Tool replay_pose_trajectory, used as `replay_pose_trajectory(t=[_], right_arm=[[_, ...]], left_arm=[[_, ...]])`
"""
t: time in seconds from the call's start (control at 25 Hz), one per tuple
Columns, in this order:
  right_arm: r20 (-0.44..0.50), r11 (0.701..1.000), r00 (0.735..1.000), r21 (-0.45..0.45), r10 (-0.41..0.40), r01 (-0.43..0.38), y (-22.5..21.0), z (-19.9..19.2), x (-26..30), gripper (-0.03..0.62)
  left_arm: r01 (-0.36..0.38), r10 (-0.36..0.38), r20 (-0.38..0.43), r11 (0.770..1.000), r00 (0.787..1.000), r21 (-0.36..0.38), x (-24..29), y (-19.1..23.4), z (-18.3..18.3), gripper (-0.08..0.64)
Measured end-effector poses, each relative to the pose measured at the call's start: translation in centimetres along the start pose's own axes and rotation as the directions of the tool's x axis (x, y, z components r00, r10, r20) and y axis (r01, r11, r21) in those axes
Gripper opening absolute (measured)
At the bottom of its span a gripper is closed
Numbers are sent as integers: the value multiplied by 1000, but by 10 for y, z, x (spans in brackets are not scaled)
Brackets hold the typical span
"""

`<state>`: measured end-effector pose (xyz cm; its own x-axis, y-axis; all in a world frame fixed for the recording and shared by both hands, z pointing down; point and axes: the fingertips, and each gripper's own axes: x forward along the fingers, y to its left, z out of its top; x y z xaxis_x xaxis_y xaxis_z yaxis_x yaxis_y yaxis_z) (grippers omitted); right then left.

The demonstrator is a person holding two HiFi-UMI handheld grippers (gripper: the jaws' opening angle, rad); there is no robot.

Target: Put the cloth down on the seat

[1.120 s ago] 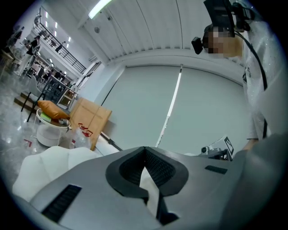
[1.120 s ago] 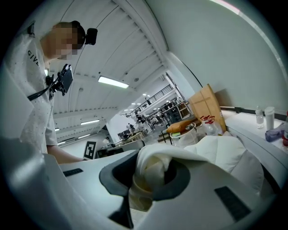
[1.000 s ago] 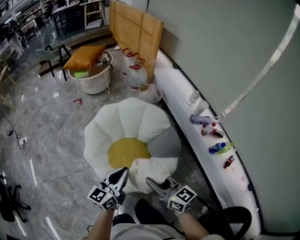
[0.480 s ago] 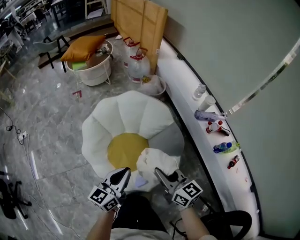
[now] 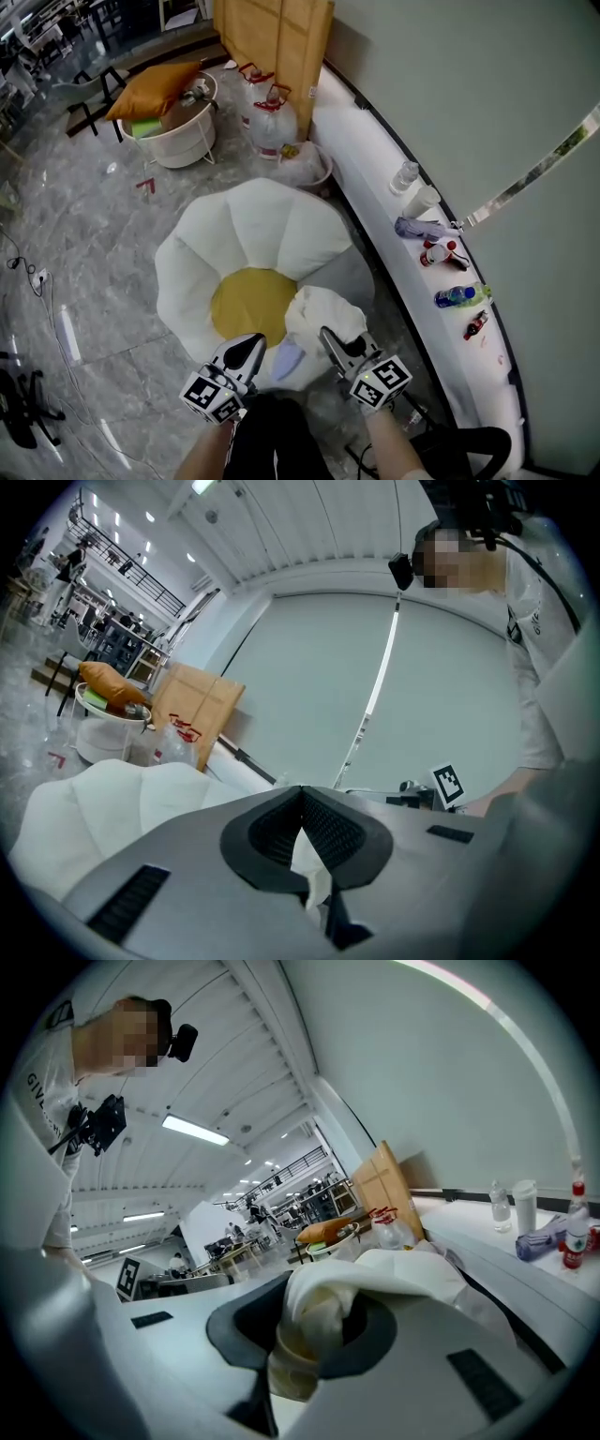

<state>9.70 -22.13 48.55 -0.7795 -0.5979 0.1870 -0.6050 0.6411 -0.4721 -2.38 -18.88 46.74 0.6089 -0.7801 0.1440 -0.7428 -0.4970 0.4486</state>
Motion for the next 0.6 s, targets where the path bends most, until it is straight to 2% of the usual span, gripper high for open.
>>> replay_pose_trajectory(t=[0.6], right_arm=[[-95, 984, 987, 105, -132, 142, -95, -118, 21, 75]], left_arm=[[37, -41, -65, 997, 997, -74, 46, 46, -95, 13]])
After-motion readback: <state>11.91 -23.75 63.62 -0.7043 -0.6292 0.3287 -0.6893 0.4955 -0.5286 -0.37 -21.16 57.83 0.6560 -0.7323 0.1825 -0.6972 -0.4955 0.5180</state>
